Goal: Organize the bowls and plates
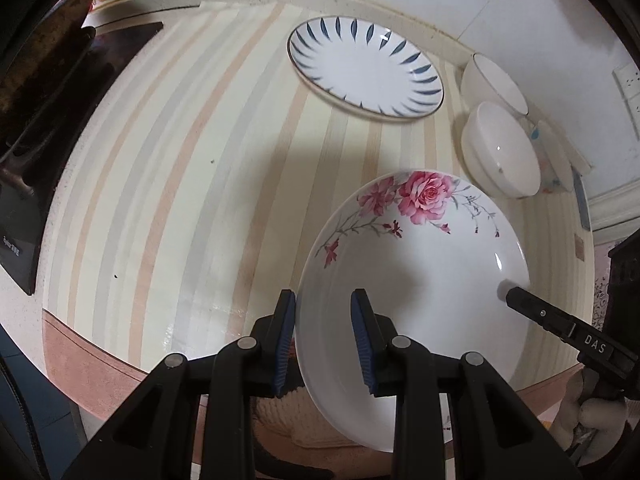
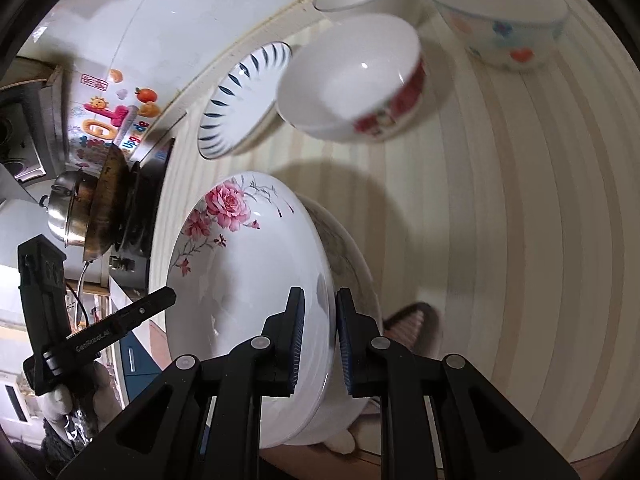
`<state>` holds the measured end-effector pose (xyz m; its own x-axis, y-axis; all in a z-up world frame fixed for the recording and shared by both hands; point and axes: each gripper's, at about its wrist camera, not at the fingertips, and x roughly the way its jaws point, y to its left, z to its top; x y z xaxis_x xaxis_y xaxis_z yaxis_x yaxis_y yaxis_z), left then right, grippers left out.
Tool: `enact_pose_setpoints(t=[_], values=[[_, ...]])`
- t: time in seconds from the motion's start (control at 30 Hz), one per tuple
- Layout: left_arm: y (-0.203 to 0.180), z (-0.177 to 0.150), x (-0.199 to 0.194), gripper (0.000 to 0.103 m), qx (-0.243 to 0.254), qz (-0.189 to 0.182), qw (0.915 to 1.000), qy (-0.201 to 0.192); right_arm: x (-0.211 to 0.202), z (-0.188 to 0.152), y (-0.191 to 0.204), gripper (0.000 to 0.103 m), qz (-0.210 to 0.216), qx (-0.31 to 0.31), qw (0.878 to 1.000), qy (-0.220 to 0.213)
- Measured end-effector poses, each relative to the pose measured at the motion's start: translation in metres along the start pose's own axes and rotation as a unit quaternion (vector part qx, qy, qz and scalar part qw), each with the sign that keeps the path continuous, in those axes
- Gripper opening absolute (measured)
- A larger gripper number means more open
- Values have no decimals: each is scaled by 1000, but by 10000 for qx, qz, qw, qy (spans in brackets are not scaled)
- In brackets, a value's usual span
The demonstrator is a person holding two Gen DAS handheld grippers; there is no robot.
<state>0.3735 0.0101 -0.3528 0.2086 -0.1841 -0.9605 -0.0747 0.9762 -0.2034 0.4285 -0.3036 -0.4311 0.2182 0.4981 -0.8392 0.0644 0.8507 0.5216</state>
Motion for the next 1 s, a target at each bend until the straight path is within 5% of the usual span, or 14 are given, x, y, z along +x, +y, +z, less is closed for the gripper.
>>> enact_pose_setpoints(t=[0.5, 1.0], values=[[-7, -2, 11, 26, 339, 308, 9989, 76, 10, -3, 2, 19, -162, -86, 9997, 181], [-1, 30, -35, 27, 396, -127, 9991, -122, 2, -2, -4, 25, -220, 477, 9926, 1091]])
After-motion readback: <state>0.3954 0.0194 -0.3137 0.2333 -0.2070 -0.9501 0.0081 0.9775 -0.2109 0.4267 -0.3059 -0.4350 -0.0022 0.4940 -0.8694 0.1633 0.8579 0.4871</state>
